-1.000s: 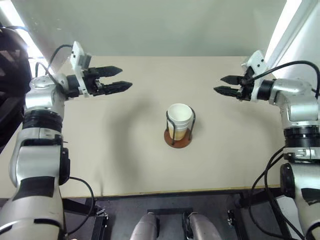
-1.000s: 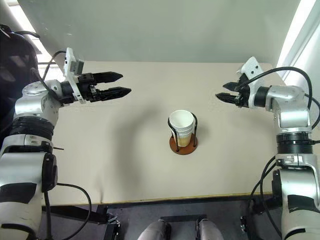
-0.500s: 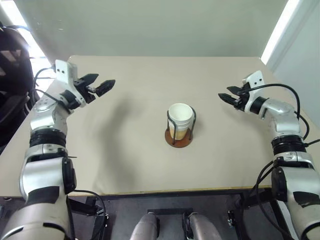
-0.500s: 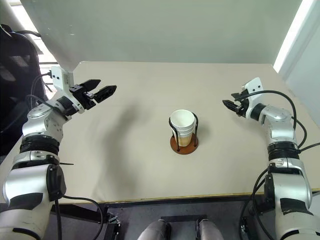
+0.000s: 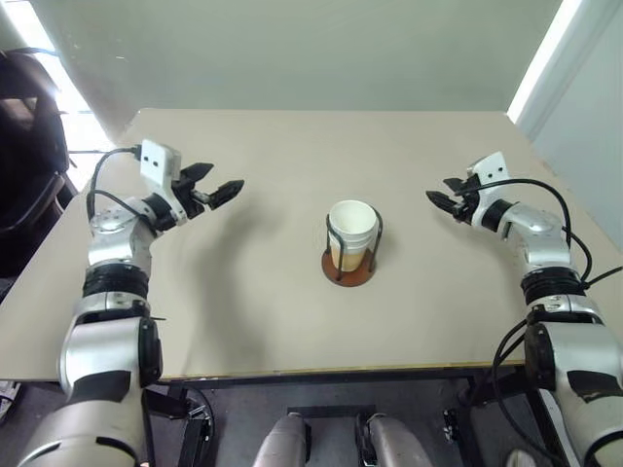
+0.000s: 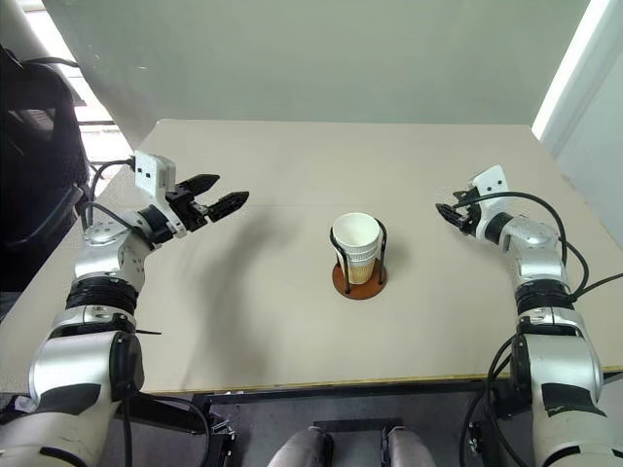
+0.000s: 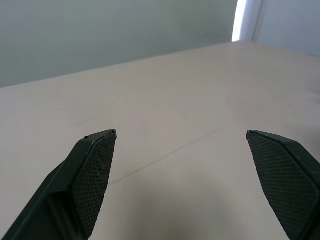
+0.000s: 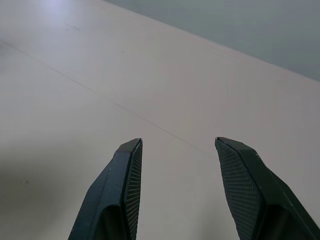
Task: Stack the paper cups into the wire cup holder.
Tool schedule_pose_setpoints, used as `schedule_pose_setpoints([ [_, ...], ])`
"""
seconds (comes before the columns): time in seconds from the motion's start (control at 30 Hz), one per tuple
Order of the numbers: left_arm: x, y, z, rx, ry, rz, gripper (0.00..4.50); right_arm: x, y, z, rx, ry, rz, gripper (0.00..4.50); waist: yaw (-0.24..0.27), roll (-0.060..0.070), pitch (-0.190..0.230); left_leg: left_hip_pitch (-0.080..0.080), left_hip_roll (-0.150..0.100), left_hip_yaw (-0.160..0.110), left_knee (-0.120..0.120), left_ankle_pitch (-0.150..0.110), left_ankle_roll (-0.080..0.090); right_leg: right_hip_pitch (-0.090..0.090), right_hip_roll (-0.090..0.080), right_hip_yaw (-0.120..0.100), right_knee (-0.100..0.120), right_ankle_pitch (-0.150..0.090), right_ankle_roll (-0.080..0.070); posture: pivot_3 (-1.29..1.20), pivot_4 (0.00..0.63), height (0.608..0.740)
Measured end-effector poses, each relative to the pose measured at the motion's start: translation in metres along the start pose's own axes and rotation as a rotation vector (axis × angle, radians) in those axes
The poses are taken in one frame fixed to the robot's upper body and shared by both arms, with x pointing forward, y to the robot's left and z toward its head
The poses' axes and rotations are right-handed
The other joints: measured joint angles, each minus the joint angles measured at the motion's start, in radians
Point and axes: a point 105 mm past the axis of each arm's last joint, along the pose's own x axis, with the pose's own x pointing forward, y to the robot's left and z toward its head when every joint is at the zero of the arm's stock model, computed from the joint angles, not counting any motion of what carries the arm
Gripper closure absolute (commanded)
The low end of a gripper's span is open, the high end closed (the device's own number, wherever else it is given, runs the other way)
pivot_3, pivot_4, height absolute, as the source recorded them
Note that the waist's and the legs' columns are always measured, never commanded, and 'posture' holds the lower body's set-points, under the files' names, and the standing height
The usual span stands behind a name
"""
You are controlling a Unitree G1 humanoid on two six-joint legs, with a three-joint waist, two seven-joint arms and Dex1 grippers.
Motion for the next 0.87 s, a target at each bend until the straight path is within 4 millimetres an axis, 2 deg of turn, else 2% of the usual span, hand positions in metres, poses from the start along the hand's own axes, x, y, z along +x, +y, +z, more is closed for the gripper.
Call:
schedule_pose_setpoints([
  [0.17,0.013,-0.011,-0.003,0.031,-0.001,-0.021,0.00,0.001,-0.006,-0.002,-0.022,0.018,-0.025,2.20,0.001,0.000,0.000,0.000,0.000,0.000,0.000,0.000,0.000,0.000,0.000,0.000,0.000,0.001,0.001,0.00,0.150,0.740],
  [0.33,0.032,-0.018,0.002,0.082,-0.040,0.026,0.00,0.002,-0.016,0.007,-0.036,0.004,-0.077,2.20,0.001,0.000,0.000,0.000,0.000,0.000,0.000,0.000,0.000,0.000,0.000,0.000,0.000,0.001,0.000,0.00,0.150,0.740],
  [0.53,0.052,-0.037,0.001,0.107,-0.064,0.017,0.00,0.014,0.003,0.006,-0.018,-0.013,-0.016,2.20,-0.001,0.000,0.000,0.000,0.000,0.000,-0.001,0.000,0.000,0.000,0.000,0.000,-0.001,0.001,0.001,0.00,0.150,0.740],
  [0.77,0.050,-0.036,0.002,0.116,-0.058,-0.003,0.00,0.014,0.005,0.013,-0.042,-0.030,0.012,2.20,-0.001,0.000,0.000,0.000,0.000,0.000,-0.001,0.000,0.000,0.000,0.000,0.000,-0.001,0.002,0.001,0.00,0.150,0.740],
  [0.87,0.041,-0.022,0.020,0.144,-0.057,-0.002,0.00,0.011,0.002,0.030,-0.085,-0.062,0.033,2.20,-0.001,0.000,0.000,-0.001,0.000,0.000,-0.001,0.000,0.000,-0.001,0.000,0.000,-0.001,0.002,0.000,0.00,0.150,0.740],
])
